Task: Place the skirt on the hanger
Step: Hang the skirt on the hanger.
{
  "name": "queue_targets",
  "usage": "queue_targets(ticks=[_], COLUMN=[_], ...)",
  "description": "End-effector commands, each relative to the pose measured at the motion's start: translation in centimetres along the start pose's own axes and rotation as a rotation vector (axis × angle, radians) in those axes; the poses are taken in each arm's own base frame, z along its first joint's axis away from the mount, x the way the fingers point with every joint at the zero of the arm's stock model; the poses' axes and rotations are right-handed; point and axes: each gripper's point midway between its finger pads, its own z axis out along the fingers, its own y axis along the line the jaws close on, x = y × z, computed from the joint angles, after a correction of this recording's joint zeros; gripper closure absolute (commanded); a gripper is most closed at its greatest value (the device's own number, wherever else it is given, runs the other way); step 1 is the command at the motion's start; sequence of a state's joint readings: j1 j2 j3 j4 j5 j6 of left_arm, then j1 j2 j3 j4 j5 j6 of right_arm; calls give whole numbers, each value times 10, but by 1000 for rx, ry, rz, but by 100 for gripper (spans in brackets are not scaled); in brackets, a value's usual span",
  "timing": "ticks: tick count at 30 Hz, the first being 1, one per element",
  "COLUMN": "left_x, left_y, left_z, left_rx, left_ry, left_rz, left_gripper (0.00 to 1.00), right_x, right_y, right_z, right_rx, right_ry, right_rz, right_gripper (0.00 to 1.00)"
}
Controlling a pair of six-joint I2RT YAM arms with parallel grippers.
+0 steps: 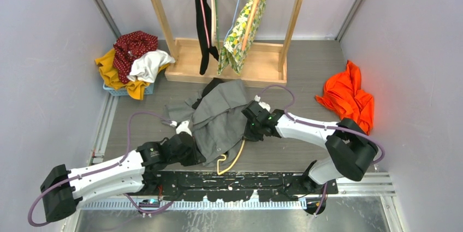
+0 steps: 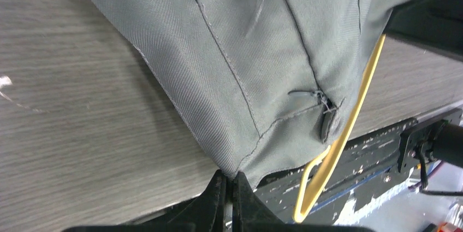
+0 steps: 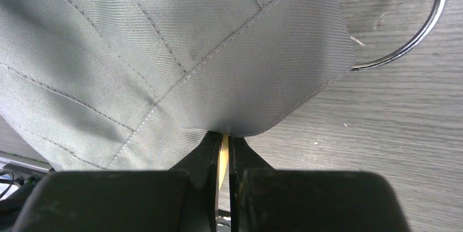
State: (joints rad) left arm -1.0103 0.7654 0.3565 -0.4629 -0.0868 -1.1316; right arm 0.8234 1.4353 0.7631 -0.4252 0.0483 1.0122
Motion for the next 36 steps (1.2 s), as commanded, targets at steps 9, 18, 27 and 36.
queue_targets(ticks=[9,18,27,36], left_x=[6,22,40,37], left_y=[-48,-64,-71,-103], left_z=[-11,-5,17,16], left_rx=[83,96,88,149], left_ry=[-18,-4,23,5], left_rz=[26,56,74,91], left_gripper=[100,100,100,100], right_x=[-59,-73,-84,-93], right_y=[36,35,42,41], right_z=[0,8,5,7], right_rx=[-86,-91,-153,-164], right_ry=[-243,-272,-265,-308], right_rz=[125,187,275,366], right_gripper=[99,99,99,99])
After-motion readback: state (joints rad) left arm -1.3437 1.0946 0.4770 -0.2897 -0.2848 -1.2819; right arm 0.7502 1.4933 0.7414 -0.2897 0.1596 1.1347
